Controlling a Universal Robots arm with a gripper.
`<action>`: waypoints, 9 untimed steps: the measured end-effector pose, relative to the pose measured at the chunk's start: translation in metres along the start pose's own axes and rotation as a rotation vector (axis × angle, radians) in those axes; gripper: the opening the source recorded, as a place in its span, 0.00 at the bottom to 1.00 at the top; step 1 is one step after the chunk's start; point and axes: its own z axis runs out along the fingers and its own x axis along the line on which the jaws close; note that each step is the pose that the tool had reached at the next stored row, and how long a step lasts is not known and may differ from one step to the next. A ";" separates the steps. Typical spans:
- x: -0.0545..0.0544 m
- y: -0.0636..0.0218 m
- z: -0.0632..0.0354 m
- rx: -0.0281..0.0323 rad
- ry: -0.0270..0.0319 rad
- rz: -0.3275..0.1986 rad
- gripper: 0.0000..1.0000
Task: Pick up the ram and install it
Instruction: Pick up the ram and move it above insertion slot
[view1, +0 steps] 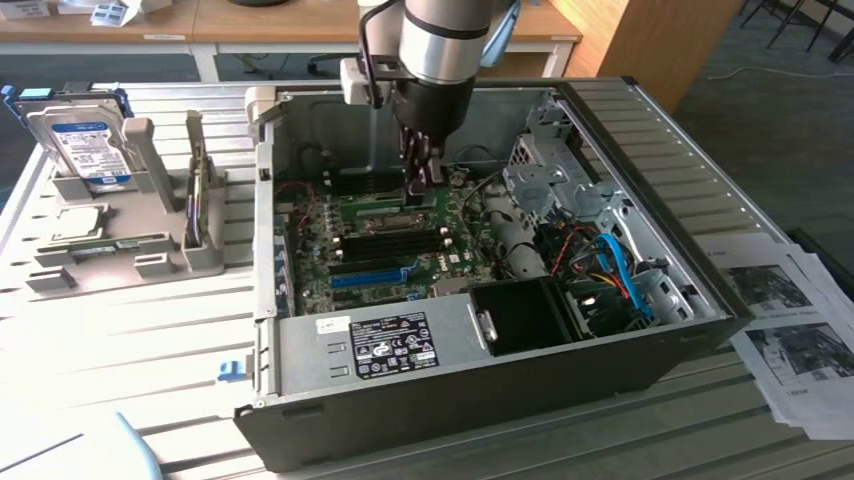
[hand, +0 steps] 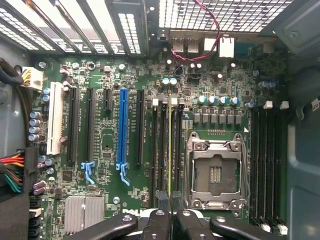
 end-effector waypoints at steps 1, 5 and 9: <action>0.000 0.0000 0.0009 0.0000 0.0000 0.000 0.11; 0.000 -0.0001 0.0019 -0.0001 0.0001 0.000 0.11; 0.000 -0.0011 0.0019 0.0000 0.0000 0.000 0.11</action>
